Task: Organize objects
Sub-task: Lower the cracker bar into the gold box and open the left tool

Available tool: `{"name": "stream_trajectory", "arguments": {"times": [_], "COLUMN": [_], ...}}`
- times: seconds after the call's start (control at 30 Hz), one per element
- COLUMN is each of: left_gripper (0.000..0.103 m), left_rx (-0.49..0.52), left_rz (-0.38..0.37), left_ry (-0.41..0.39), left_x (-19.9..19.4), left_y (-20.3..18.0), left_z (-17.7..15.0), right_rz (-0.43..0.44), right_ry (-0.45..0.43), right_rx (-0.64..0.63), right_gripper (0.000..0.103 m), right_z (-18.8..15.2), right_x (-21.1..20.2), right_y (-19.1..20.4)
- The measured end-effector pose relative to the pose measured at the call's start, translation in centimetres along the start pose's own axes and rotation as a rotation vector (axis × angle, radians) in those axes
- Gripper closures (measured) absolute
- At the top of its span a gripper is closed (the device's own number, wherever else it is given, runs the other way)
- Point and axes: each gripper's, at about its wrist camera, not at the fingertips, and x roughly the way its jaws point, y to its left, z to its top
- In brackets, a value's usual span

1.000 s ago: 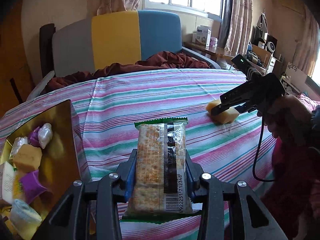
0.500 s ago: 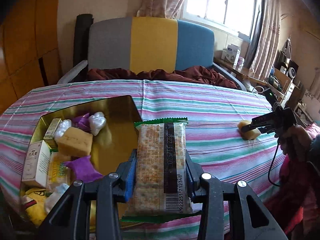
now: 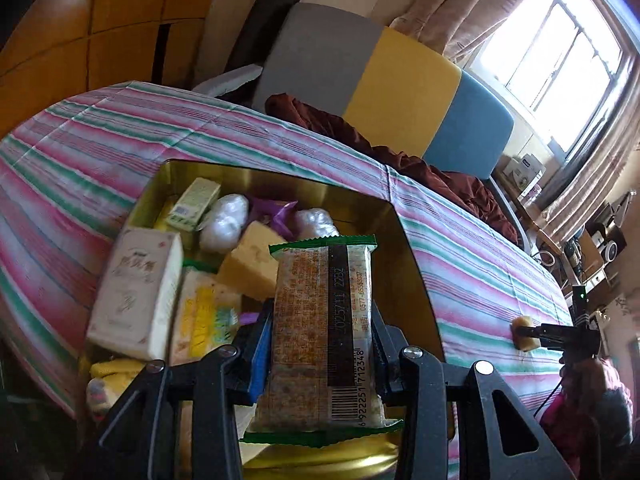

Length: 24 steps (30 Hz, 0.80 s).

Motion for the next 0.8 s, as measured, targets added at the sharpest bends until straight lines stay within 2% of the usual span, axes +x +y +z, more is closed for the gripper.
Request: {"name": "stream_trajectory", "arguments": {"times": [0.07, 0.17, 0.4, 0.47, 0.67, 0.8], "left_gripper": [0.062, 0.062, 0.062, 0.062, 0.062, 0.061], "left_rx": [0.005, 0.051, 0.091, 0.097, 0.130, 0.121], "left_rz": [-0.015, 0.002, 0.127, 0.138, 0.200, 0.216], "left_ry": [0.011, 0.034, 0.123, 0.150, 0.176, 0.204], "left_x": [1.1, 3.3, 8.6, 9.6, 11.2, 11.8], "left_y": [-0.9, -2.7, -3.4, -3.5, -3.7, -3.6], "left_z": [0.7, 1.1, 1.0, 0.8, 0.8, 0.7], "right_rz": [0.000, 0.002, 0.003, 0.002, 0.000, 0.001], "right_ry": [0.000, 0.000, 0.000, 0.000, 0.000, 0.000], "right_rx": [0.000, 0.001, 0.002, 0.000, -0.001, -0.001], "right_gripper": [0.047, 0.047, 0.047, 0.047, 0.047, 0.047], "right_z": [0.0, 0.0, -0.1, -0.1, 0.0, -0.1], "right_x": [0.0, -0.1, -0.1, -0.1, -0.1, -0.2], "right_y": [-0.1, -0.2, -0.3, -0.3, -0.4, -0.5]}}
